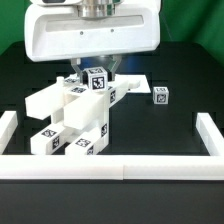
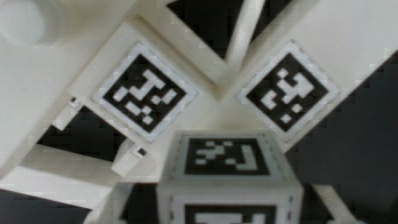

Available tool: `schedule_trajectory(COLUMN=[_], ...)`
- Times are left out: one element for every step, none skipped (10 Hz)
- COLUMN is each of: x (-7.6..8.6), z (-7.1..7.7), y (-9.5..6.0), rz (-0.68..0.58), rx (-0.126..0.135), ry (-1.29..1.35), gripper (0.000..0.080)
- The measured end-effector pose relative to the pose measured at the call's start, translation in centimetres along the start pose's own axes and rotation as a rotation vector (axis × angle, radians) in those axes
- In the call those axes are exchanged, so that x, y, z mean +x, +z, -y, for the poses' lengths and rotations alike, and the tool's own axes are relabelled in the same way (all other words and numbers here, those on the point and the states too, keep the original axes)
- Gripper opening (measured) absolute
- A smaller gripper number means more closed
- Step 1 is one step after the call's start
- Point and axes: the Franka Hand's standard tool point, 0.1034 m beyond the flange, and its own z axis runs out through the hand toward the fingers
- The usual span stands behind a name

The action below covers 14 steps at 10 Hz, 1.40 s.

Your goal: Assemble chair

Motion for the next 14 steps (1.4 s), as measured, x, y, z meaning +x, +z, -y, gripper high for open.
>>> schedule_trajectory(x=[0.10,0.15,0.25,0.28,0.27,0.27,0.27,0.27,0.27,0.27,0.27,0.27,0.27,0.27], z=[-0.09,-0.11,-0.14,-0.16,-0.17,-0.17,-0.17,-0.17,-0.17,-0.17,-0.17,-0.17,-0.17,-0.18], y=[0.02,0.02,0.02,0.03,0.02,0.02,0.02,0.02,0.02,0.02,0.01,0.01,0.01,0.02], rz=[-0.007,-0.008,-0.009,-0.009,-0.009,-0.009,-0.009,-0.009,-0.009,-0.009,-0.009,-0.009,-0.009,-0.009], rx=[-0.005,-0.006,-0.007,-0.007,-0.007,-0.007,-0.007,-0.007,-0.007,-0.007,-0.007,-0.007,-0.007,-0.006], ry=[0.000,0.000,-0.001,-0.001,-0.001,-0.001,-0.001,-0.001,-0.001,-0.001,-0.001,-0.001,0.000,0.028], gripper=[0.0285,0.0285,0.0285,0.0285,0.0285,0.0285,0.0285,0.0285,0.0285,0.0285,0.0285,0.0285,0.0285,0.0285])
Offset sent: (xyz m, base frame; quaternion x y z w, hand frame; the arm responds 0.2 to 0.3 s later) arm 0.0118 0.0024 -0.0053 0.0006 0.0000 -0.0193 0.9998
